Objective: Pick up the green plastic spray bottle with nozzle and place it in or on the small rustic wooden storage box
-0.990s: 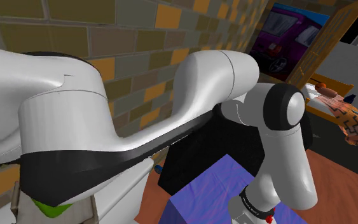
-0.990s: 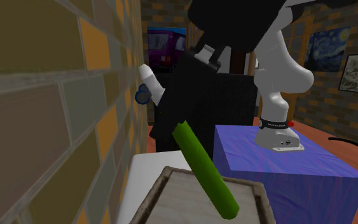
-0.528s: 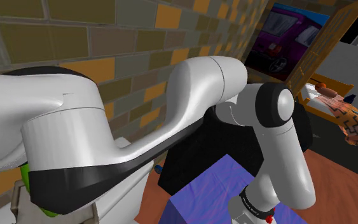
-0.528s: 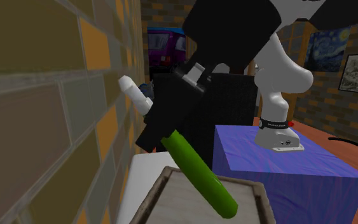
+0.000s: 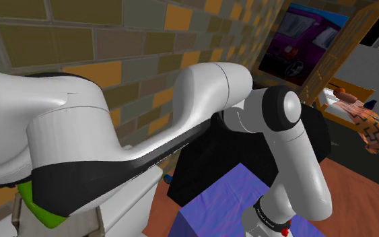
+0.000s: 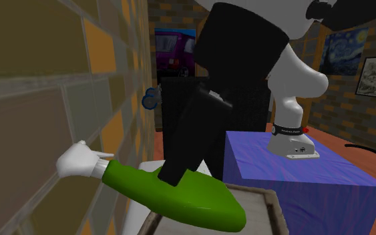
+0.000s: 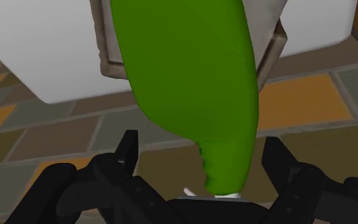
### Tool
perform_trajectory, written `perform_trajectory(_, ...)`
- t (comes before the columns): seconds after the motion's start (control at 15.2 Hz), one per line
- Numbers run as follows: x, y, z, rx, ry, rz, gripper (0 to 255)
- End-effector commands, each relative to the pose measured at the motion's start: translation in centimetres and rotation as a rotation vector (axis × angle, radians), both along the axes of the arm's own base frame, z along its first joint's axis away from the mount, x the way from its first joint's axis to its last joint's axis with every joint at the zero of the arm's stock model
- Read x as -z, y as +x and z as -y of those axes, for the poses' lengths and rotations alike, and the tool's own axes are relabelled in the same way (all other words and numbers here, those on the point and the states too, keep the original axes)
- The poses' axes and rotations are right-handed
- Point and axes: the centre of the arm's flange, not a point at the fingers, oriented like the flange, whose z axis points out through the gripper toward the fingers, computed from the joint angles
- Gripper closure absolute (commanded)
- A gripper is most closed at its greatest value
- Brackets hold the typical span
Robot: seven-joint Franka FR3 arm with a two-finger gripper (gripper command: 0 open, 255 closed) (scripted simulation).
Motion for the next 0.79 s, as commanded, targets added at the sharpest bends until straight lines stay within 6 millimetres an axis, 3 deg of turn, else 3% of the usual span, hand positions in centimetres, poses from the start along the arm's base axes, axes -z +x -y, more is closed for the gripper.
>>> perform_trajectory(0.0, -0.2, -1.7, -0.4, 0.001, -0.002, -0.006, 0)
perform_trajectory(0.26, -4.7, -3.8, -0.9, 0.001, -0.002, -0.006, 0)
perform_trajectory(0.73, -4.7, -3.8, -0.9, 0.001, -0.002, -0.006, 0)
